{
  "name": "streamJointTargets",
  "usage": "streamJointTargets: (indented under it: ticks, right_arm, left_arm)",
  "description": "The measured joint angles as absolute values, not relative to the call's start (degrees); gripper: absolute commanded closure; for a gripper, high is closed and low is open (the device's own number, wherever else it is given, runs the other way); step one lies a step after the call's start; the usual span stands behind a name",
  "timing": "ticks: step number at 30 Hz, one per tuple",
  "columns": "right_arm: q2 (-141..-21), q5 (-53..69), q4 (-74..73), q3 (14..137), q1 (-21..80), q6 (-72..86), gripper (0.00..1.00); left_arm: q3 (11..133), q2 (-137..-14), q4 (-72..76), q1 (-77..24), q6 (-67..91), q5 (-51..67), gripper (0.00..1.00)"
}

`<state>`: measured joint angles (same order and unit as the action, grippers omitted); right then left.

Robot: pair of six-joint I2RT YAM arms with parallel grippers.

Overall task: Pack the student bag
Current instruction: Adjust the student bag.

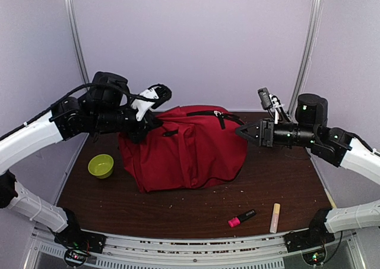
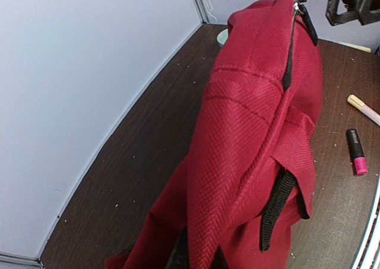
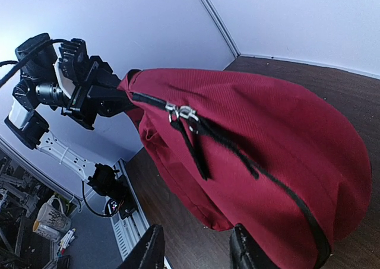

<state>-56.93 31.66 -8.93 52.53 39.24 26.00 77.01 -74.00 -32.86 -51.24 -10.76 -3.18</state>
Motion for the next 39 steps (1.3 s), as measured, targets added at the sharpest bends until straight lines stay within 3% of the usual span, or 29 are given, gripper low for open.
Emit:
streamJointTargets:
  ticks: [8, 14, 19, 21, 22, 24, 25, 32, 39]
  right_arm:
    - [-57.9, 26.7, -11.4, 52.5, 39.0, 21.8, 0.47]
    - [-58.6, 20.4, -13.0, 51.6, 36.9, 17.4, 0.28]
    - [-63.3, 19.7, -9.6, 48.7, 36.1, 15.6, 0.27]
    - [-66.5, 21.3, -7.7, 48.3, 36.1, 15.2, 0.35]
    - [-67.6, 22.3, -6.7, 48.1, 36.1, 15.0, 0.49]
    - [-68.9, 25.0, -3.8, 47.4, 36.1, 14.3, 0.88]
    - [-69.3, 26.5, -2.5, 47.3, 36.1, 14.0, 0.99]
    - [-65.6, 29.7, -3.0, 49.6, 36.0, 10.9, 1.00]
    - [-63.7, 29.6, -14.1, 69.7, 35.9, 5.9, 1.00]
  left_arm:
    - [77.0, -75.0, -31.4, -48.3, -9.1, -2.4, 1.00]
    - [76.8, -74.6, -31.2, -48.4, -7.6, -1.2, 1.00]
    - [73.5, -71.8, -29.5, -48.4, -6.3, 0.2, 1.00]
    - [73.1, -71.2, -29.5, -48.4, -6.1, 0.5, 1.00]
    - [73.0, -71.0, -29.5, -48.4, -6.0, 0.6, 1.00]
    - [72.7, -70.7, -29.5, -48.4, -6.0, 0.9, 1.00]
    - [72.4, -70.4, -29.4, -48.4, -5.9, 1.1, 1.00]
    - [66.3, -63.8, -26.8, -48.4, -5.8, 2.5, 1.00]
    - [58.6, -59.8, -17.5, -53.9, -6.3, 12.4, 1.00]
